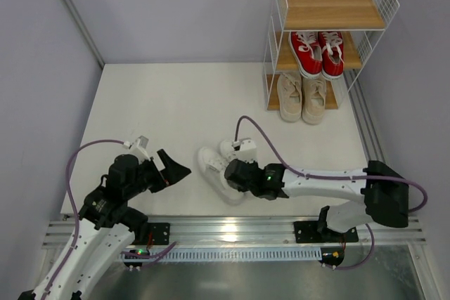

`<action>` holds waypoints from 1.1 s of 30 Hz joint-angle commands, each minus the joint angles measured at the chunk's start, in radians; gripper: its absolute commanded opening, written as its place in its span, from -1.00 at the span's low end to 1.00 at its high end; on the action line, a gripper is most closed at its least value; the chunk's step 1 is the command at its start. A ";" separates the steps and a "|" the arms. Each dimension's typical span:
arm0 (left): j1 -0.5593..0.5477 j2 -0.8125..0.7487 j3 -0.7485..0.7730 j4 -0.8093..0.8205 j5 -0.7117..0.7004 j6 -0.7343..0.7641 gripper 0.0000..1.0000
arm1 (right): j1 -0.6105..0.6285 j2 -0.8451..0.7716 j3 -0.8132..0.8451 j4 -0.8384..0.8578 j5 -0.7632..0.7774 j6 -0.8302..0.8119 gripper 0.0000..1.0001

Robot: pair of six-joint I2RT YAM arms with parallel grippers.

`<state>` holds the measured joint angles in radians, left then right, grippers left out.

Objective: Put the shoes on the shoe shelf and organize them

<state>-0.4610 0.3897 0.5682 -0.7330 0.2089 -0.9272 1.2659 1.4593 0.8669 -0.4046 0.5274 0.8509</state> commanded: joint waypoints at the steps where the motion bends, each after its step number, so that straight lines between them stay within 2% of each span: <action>1: -0.002 0.004 -0.001 0.033 0.006 0.011 0.99 | -0.121 -0.184 -0.032 -0.097 0.074 -0.145 -0.92; 2: -0.002 0.008 -0.004 0.037 0.010 0.010 1.00 | -0.175 -0.268 -0.063 -0.106 0.078 -0.191 -0.92; 6: -0.002 0.011 -0.016 0.058 0.018 -0.002 0.99 | -0.313 -0.431 -0.120 -0.109 0.069 -0.289 -0.92; 8: -0.004 0.012 -0.024 0.073 0.023 -0.012 0.99 | -0.383 -0.459 -0.150 -0.091 0.010 -0.326 -0.92; 15: -0.002 0.023 -0.031 0.086 0.029 -0.021 1.00 | -0.405 -0.410 -0.226 0.002 -0.157 -0.345 -0.92; 20: -0.002 0.017 -0.040 0.089 0.026 -0.024 0.99 | -0.405 -0.412 -0.311 0.072 -0.190 -0.277 -0.91; 22: -0.004 0.020 -0.044 0.092 0.026 -0.025 0.99 | -0.404 -0.410 -0.325 0.082 -0.185 -0.270 -0.59; 24: -0.002 0.020 -0.047 0.092 0.027 -0.024 1.00 | -0.405 -0.413 -0.332 0.075 -0.179 -0.270 -0.44; 25: -0.002 0.021 -0.047 0.095 0.026 -0.024 1.00 | -0.404 -0.416 -0.329 0.070 -0.173 -0.270 -0.23; 28: -0.004 0.024 -0.048 0.099 0.027 -0.025 0.99 | -0.405 -0.436 -0.318 0.049 -0.162 -0.279 0.03; 33: -0.002 0.020 -0.053 0.101 0.027 -0.028 0.99 | -0.405 -0.445 -0.315 0.021 -0.149 -0.280 0.06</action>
<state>-0.4610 0.4088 0.5201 -0.6773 0.2260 -0.9443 0.8574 1.0351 0.5396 -0.4019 0.3607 0.5629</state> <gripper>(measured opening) 0.996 0.529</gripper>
